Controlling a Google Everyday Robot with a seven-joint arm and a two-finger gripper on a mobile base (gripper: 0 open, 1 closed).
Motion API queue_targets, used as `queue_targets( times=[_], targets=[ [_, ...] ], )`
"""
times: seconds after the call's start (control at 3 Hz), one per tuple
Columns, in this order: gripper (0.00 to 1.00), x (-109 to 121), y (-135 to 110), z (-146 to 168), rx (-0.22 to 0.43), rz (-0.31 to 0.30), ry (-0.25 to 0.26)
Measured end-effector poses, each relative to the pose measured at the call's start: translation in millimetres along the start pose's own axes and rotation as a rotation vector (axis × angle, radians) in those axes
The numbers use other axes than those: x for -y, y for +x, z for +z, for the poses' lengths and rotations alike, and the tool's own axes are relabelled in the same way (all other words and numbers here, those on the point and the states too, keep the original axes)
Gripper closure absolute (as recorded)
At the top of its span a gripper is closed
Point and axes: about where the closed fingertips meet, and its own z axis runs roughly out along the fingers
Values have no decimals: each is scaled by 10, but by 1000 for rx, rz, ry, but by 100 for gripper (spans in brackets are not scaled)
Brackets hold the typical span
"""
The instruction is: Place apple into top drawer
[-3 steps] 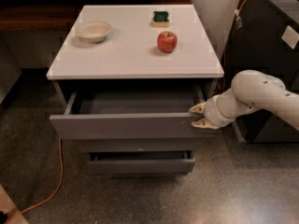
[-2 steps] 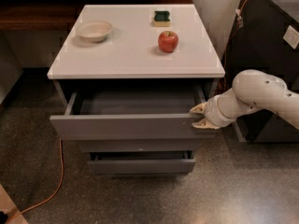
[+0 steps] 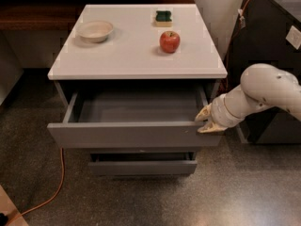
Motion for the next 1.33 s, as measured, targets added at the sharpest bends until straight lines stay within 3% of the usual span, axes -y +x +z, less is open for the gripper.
queue_targets(
  times=[0.67, 1.0, 1.33],
  targets=[
    [0, 174, -282, -334, 12, -27, -99],
    [0, 309, -418, -393, -5, -44, -122],
    [15, 437, -526, -392, -13, -48, -141]
  ],
)
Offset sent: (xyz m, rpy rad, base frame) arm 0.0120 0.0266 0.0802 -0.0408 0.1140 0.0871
